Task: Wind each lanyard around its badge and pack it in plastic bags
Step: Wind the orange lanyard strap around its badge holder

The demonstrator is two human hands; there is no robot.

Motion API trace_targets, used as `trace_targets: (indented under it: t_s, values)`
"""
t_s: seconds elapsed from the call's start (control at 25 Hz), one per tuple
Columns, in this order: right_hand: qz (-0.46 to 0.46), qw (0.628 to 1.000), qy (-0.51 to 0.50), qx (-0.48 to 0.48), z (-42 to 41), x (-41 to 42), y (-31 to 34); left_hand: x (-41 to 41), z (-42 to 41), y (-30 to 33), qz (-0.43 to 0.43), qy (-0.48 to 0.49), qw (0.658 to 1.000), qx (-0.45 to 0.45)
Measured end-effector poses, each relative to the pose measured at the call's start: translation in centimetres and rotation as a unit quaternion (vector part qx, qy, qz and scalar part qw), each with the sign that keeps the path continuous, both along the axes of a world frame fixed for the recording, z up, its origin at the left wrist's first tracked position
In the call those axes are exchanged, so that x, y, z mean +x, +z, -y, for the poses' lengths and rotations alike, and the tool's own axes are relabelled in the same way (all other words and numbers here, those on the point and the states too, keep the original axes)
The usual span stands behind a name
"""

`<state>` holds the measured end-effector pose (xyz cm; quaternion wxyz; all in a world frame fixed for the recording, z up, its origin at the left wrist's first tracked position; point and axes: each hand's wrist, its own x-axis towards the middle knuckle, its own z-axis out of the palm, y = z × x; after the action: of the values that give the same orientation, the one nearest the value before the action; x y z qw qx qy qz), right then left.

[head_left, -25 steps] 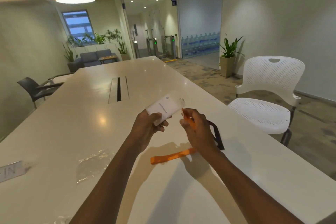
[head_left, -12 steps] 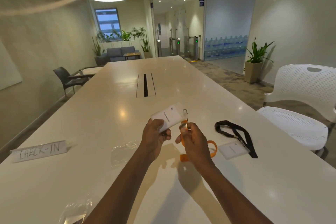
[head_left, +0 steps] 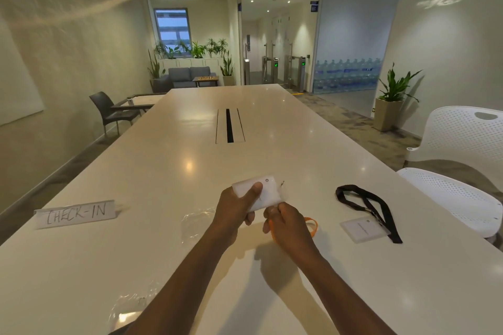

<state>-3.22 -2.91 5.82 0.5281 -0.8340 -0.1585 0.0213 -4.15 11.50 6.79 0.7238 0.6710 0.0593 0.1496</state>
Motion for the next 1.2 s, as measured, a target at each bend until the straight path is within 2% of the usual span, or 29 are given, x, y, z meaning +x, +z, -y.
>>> trace_targets:
  t_s: [0.12, 0.36, 0.48, 0.6, 0.72, 0.88, 1.0, 1.12, 1.2]
  values:
    - [0.008, 1.000, 0.017, 0.010, -0.9, -0.7, -0.3, 0.2, 0.1, 0.0, 0.028, 0.048, 0.997, -0.047]
    - [0.004, 0.998, 0.047, 0.033, -1.3, -0.9, -0.9, 0.1, -0.3, 0.0, 0.012, 0.002, 0.979, -0.202]
    - [-0.016, 0.999, 0.041, 0.014, -2.1, -1.7, -1.0, 0.3, 0.0, 0.3, 0.017, 0.019, 0.973, -0.229]
    - [0.020, 0.998, 0.007, -0.055, -2.7, -3.1, -0.9, 0.7, -0.2, 0.4, 0.009, 0.101, 0.983, -0.151]
    - [0.073, 0.986, 0.032, -0.147, -2.5, -3.9, 0.6, 0.9, -0.5, 0.4, 0.019, 0.155, 0.987, -0.027]
    - [0.005, 0.990, 0.103, -0.091, -1.3, -4.0, 4.7, 0.7, -0.5, 0.4, 0.085, 0.166, 0.978, 0.090]
    - [-0.038, 0.986, 0.133, -0.091, -0.3, -3.6, 7.5, 0.7, -0.9, 0.2, 0.114, 0.144, 0.966, 0.182]
    - [-0.002, 0.988, 0.121, -0.098, 0.6, -2.4, 9.8, 0.5, -1.1, -0.1, 0.152, 0.066, 0.952, 0.259]
    - [0.019, 0.989, 0.117, -0.092, 1.1, -1.5, 11.1, 0.2, -0.9, -0.3, 0.164, 0.023, 0.947, 0.276]
